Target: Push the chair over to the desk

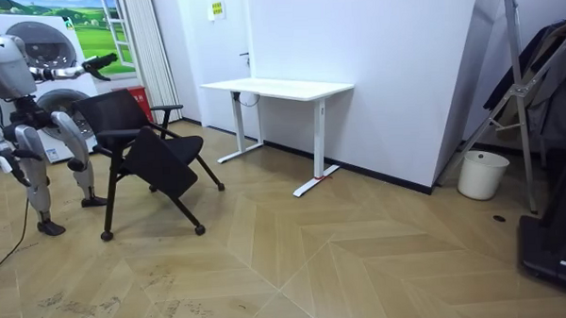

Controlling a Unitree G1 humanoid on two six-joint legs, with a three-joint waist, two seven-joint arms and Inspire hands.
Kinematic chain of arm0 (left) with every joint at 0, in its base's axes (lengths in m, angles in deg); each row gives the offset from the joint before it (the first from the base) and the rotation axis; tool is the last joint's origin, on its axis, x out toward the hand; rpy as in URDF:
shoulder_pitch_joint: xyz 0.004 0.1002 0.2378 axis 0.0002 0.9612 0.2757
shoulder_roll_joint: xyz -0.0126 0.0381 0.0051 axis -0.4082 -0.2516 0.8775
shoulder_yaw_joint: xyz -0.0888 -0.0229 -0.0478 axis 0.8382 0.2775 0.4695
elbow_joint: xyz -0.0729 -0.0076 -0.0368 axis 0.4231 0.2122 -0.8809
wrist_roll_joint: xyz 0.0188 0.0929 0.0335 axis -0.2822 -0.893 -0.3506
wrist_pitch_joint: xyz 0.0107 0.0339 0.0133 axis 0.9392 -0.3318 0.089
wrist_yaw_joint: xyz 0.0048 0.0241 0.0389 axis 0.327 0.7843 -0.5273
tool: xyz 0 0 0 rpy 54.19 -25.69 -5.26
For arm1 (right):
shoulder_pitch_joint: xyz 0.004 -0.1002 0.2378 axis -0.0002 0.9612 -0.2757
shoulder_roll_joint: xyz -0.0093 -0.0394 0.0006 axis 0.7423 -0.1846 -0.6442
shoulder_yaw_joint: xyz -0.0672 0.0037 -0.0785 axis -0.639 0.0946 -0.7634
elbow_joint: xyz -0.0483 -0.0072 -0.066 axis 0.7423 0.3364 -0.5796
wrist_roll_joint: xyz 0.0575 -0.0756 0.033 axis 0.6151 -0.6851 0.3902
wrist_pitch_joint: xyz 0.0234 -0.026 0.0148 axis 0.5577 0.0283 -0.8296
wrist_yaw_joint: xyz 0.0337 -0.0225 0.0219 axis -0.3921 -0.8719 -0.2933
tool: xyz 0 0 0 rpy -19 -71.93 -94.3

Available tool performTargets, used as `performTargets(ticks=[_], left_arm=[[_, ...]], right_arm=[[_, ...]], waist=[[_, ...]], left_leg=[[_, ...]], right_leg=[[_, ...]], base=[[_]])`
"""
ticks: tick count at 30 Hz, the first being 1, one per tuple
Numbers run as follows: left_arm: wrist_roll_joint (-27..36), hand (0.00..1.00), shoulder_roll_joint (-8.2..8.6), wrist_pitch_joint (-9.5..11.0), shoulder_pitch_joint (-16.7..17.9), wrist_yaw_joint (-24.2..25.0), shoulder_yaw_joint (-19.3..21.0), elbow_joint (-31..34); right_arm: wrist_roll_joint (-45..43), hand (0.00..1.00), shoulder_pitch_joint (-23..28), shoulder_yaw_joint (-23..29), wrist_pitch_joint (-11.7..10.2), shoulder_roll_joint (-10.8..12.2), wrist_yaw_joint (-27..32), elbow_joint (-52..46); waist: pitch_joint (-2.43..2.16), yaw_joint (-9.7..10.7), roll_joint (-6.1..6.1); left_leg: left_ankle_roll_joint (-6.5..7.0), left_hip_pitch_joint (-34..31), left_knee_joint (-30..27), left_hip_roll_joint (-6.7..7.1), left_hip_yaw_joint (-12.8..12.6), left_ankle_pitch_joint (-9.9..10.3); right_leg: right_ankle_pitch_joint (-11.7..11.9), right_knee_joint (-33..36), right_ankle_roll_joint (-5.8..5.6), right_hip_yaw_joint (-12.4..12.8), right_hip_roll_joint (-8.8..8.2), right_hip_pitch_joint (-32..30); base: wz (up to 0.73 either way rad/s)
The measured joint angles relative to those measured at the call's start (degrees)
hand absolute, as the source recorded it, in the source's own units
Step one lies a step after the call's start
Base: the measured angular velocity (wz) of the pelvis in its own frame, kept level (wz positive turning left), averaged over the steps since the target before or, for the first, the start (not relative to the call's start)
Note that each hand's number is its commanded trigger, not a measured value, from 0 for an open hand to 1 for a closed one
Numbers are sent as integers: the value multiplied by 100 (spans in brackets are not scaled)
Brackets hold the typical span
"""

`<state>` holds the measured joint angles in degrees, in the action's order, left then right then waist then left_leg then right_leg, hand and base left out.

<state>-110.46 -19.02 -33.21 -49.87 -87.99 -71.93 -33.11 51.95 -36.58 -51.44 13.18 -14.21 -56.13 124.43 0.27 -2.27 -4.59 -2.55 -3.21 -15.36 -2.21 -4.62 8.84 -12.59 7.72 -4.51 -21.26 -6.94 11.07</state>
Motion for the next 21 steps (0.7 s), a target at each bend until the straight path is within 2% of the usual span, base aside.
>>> performTargets(ticks=[2, 7, 10, 14, 16, 18, 20, 21], left_arm=[[-314, 0, -4, 3, -44, -68, -15, 178], [-358, 0, -10, 46, -115, -172, -31, 349], [-612, 0, -16, 58, -164, -233, -74, 429], [-889, 0, -60, 81, -224, -282, -376, 430], [-1161, 0, -121, 78, -224, -255, -697, 489], [-1377, 0, -133, 81, -225, -171, -844, 561], [-1473, 0, -288, 82, -226, -138, -1060, 576], [-1479, 0, -313, 78, -236, -138, -1119, 581]], right_arm=[[9, 0, 4, -1, -13, 10, -22, 41], [80, 0, 16, 0, -52, 15, -78, 83], [96, 0, 37, 1, -72, 28, -187, 82], [92, 0, 6, -6, -98, 52, -246, 95], [161, 0, 5, -6, -104, 71, -268, 95], [220, 0, 9, -6, -101, 78, -271, 99], [324, 0, 14, -16, -101, 80, -266, 101], [359, 0, 16, -18, -104, 78, -265, 101]], waist=[[0, 69, 0], [-7, 181, -4], [-5, 229, 15], [8, 353, 62], [2, 409, 115], [10, 452, 147], [6, 534, 168], [-9, 544, 148]], left_leg=[[0, -5, -2, 0, 11, 0], [0, 6, -13, 0, 12, 0], [1, 51, -5, 0, 1, 0], [3, 73, -10, 0, -2, -2], [4, 51, -14, -2, -24, -2], [4, 29, -17, -3, -30, -2], [4, 4, -18, -3, -31, -2], [3, -7, -18, -3, -32, -2]], right_leg=[[0, -10, 0, 2, 2, -9], [1, -6, 1, 32, 2, 5], [1, 3, 1, 87, 1, 30], [0, -3, 1, 145, 3, 56], [-13, -9, 17, 223, 8, 13], [-13, -8, 18, 252, 8, -17], [-13, -9, 18, 284, 9, -47], [-13, -5, 18, 310, 10, -71]], base=[[0], [0], [-3], [-1], [-7], [-3], [0], [-8]])
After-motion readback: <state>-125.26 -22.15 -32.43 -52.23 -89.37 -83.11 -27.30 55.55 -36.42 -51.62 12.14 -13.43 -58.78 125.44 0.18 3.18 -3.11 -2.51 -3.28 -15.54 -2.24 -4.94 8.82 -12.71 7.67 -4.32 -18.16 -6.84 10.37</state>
